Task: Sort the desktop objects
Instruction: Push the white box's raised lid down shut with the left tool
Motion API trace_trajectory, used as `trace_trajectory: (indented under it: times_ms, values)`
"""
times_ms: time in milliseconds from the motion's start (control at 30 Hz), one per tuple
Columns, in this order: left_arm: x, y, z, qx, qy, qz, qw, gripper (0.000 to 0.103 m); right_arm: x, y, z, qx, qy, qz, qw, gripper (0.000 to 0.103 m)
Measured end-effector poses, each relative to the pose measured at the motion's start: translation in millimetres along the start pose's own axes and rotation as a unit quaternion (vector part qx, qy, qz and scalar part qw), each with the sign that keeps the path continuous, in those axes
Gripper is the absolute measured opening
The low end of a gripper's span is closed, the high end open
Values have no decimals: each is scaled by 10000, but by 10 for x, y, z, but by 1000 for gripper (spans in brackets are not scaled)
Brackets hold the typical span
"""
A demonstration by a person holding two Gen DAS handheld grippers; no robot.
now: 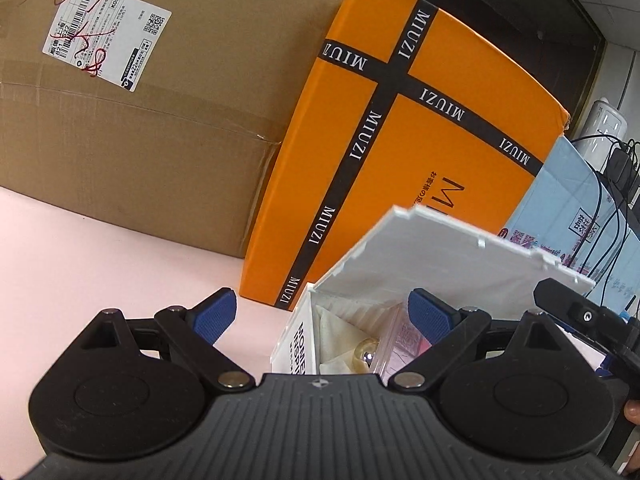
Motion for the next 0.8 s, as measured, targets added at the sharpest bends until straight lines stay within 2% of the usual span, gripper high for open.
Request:
trace_trajectory:
  times_ms: [300, 433, 600, 800]
  values:
    - [-98, -66, 56, -36, -38, 85, 10000, 93, 92, 89, -76, 163, 149, -32, 9998, 103]
    - [95, -28, -33, -71, -59, 120, 9999, 93, 164, 128, -81, 74, 118, -44, 9999, 103]
    - [179, -13, -74, -275, -79, 110, 9995, 93, 251, 176, -92, 28, 177, -53, 9998, 103]
    - [232, 33, -144, -651, -284, 29, 9975, 93, 342, 245, -81, -40, 299, -64, 9995, 103]
Point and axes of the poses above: each gripper's, at about its wrist camera, not at the fingertips, and x roughly against the way its jaws point, z to its right, y to its underside, the point moved 7 cm from there along -x, roughly the way its jaws point, and after that the axes turned 11 degrees about -y, right-handed, at the moved point
